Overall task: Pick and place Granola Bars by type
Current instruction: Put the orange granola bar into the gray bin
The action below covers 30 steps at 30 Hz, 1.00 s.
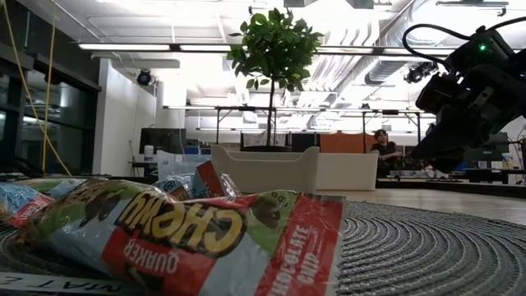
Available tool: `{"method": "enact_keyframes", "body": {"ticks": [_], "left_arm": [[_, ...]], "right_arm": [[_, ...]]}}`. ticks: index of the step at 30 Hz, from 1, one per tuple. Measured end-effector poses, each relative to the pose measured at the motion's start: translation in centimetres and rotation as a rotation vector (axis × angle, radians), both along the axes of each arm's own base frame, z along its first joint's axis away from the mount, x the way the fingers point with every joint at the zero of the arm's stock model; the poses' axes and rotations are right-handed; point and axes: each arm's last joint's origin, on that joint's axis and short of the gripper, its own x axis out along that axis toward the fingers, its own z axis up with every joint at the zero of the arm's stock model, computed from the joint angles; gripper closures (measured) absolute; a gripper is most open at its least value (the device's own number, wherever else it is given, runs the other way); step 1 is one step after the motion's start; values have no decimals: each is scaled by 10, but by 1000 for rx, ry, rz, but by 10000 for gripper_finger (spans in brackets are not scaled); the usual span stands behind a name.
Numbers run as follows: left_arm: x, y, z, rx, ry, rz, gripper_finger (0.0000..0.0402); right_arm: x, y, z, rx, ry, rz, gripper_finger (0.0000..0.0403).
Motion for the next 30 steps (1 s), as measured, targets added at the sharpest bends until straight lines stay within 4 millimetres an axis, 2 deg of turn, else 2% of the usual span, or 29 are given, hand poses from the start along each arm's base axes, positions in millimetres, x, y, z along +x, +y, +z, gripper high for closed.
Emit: {"method": "enact_keyframes", "body": {"ticks": [6, 10, 18, 21, 25, 30], "left_arm": [[27, -3, -36, 54, 114, 23, 277], [55, 2, -58, 92, 120, -2, 277], [100, 33, -92, 142, 283, -76, 277], [111, 44, -99, 157, 322, -140, 277], [116, 60, -99, 177, 369, -133, 271], [116, 77, -110, 174, 442, -108, 226]], "right_arm": [[0, 0, 0, 0, 0, 0, 403], [0, 0, 0, 0, 0, 0, 403], [0, 0, 0, 0, 0, 0, 403], [0, 0, 0, 0, 0, 0, 403], [0, 0, 0, 0, 0, 0, 403], [0, 0, 0, 0, -1, 0, 403]]}}
